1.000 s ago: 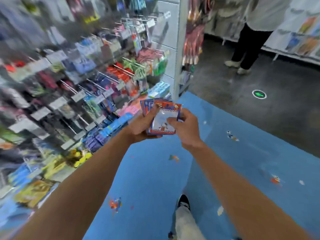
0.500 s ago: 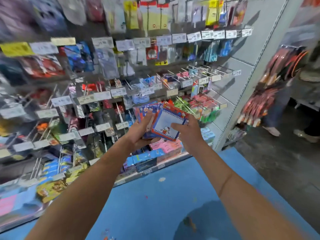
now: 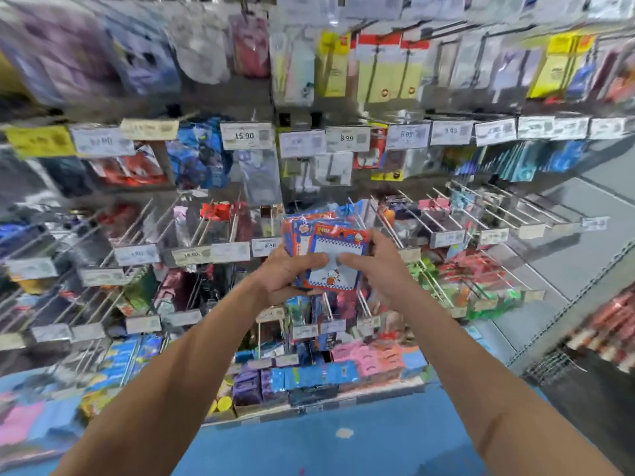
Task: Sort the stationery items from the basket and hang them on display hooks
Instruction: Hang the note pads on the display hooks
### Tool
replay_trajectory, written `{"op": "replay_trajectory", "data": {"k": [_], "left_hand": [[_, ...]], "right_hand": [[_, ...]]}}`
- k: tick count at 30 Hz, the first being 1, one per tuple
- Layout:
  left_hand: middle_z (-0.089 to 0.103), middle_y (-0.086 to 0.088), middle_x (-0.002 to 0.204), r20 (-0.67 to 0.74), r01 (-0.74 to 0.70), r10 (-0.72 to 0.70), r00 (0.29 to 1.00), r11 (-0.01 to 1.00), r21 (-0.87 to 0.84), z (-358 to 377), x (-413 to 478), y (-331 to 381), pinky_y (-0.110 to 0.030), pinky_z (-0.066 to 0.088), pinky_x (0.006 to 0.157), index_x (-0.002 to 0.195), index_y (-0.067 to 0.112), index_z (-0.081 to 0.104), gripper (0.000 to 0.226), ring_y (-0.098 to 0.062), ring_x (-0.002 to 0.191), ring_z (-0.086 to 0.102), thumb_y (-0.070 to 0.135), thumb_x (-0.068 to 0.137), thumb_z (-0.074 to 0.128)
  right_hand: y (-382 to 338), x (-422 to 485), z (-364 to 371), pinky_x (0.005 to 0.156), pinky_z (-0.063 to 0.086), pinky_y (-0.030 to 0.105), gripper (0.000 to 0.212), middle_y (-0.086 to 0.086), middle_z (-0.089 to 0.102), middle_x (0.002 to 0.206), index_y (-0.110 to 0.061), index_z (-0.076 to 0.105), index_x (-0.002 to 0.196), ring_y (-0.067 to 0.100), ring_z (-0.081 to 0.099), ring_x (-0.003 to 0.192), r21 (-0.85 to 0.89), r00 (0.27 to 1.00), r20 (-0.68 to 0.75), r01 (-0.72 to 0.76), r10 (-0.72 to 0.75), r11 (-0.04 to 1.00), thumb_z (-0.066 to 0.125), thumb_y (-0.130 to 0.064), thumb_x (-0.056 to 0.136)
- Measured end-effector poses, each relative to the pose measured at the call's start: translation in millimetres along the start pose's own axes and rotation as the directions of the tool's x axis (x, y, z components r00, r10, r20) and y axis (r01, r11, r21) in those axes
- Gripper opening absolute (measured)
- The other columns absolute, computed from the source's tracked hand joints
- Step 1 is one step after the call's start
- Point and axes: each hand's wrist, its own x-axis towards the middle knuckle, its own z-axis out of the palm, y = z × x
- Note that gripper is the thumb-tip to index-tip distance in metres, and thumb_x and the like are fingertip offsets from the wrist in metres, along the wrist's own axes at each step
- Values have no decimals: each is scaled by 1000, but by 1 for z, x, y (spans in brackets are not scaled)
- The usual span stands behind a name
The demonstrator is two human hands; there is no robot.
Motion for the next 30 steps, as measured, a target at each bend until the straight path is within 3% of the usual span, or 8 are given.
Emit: {"op": "replay_trajectory", "data": {"k": [4, 8, 10, 14, 19, 23, 27, 30], "left_hand": [[77, -13, 114, 3, -44, 44, 999, 997, -57, 13, 35, 15, -45, 63, 73, 105, 24, 80, 25, -31, 99, 76, 13, 83, 82], [77, -8, 115, -105, -50, 37, 994, 991, -122, 32, 59, 21, -43, 63, 71, 105, 32, 78, 25, -30, 101, 76, 31, 80, 81], [77, -7, 117, -183, -59, 25, 983, 982, -179, 43, 69, 19, -43, 63, 69, 117, 30, 70, 42, -30, 102, 76, 39, 77, 79], [76, -12, 119, -255, -101, 34, 966, 962, -254, 68, 84, 16, -45, 63, 68, 127, 21, 65, 52, -33, 101, 76, 30, 78, 80], [76, -10, 120, -320, -67, 7, 947, 982, -178, 98, 100, 4, -44, 64, 75, 124, 22, 67, 55, -30, 105, 75, 29, 73, 85], [77, -8, 119, -323, -63, 10, 947, 986, -155, 117, 108, 1, -41, 63, 73, 126, 25, 67, 65, -28, 105, 76, 39, 68, 95], [76, -8, 121, -311, -69, 32, 950, 992, -107, 129, 113, 0, -43, 63, 77, 130, 24, 63, 80, -29, 108, 74, 43, 60, 99], [76, -9, 119, -320, -85, 52, 946, 993, -88, 134, 115, 3, -41, 63, 75, 128, 20, 64, 66, -29, 107, 75, 30, 70, 96]], "right_hand": [[-23, 44, -23, 68, 47, 32, 31, 1, 57, 82, -23, 67, 89, 14, 56, 74, -95, 992, -7, 126, -128, 987, 81, -48, 76], [-38, 80, -45, 64, 50, 46, 18, 19, 62, 88, -27, 66, 81, 28, 61, 73, -118, 975, 56, 219, -214, 968, 79, -38, 84], [-41, 92, -57, 65, 47, 41, 16, 18, 62, 91, -29, 64, 82, 27, 61, 77, -98, 978, 72, 204, -197, 974, 78, -35, 85], [-44, 110, -83, 74, 42, 45, 21, 27, 60, 100, -38, 59, 77, 38, 57, 85, -29, 989, 75, 129, -127, 991, 76, -30, 87], [-45, 120, -106, 85, 55, 58, 19, 30, 66, 111, -31, 61, 84, 40, 65, 97, 58, 989, 78, 118, -123, 991, 79, -26, 77], [-42, 126, -120, 81, 58, 48, 22, 20, 69, 113, -26, 65, 95, 26, 66, 91, 115, 987, 71, 134, -143, 984, 78, -12, 84], [-43, 132, -131, 67, 55, 23, 20, 1, 69, 91, -22, 68, 92, 5, 68, 76, 120, 988, 37, 148, -153, 982, 79, -8, 85], [-47, 136, -132, 68, 56, 30, 19, 10, 71, 92, -21, 67, 93, 20, 66, 79, 109, 987, 32, 154, -159, 982, 80, -9, 84]]}}
